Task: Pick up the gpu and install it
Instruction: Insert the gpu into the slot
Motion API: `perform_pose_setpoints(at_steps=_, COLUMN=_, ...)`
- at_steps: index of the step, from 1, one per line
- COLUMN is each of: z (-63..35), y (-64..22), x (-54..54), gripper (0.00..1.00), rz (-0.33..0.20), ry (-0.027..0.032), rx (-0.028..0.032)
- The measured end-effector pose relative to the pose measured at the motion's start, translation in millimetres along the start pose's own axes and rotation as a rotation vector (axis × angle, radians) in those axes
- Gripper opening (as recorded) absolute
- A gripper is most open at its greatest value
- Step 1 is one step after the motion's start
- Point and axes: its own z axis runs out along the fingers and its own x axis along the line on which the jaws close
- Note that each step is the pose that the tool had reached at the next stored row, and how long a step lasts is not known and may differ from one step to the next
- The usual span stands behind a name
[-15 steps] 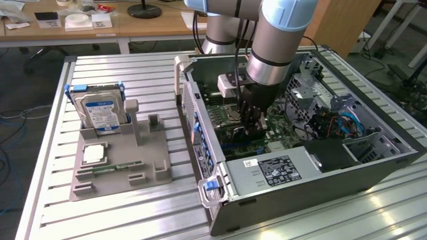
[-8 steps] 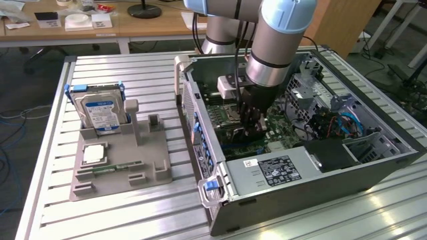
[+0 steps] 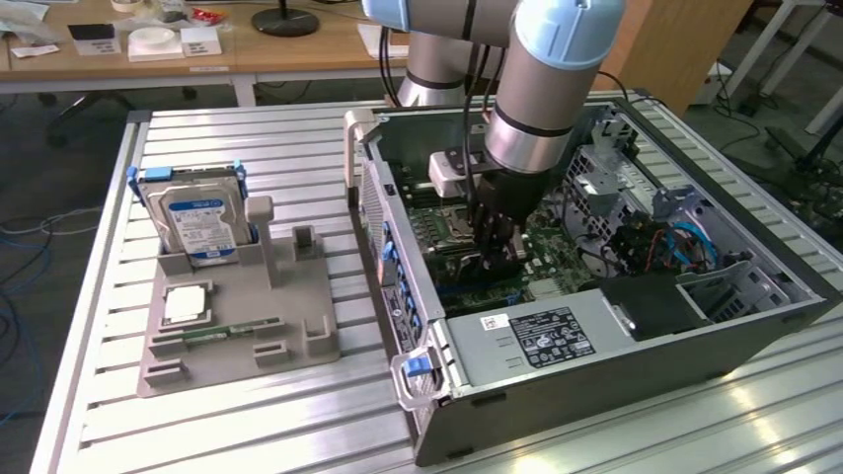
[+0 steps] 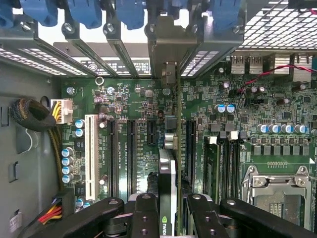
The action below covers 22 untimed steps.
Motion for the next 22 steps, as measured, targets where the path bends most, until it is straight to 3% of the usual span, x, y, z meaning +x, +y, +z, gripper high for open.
perform_pose_setpoints(at_steps=22, z=1.8, y=2.9, x=0.1, gripper=0.27, rz=0.000, ry=-0.0001, rx=0.0004)
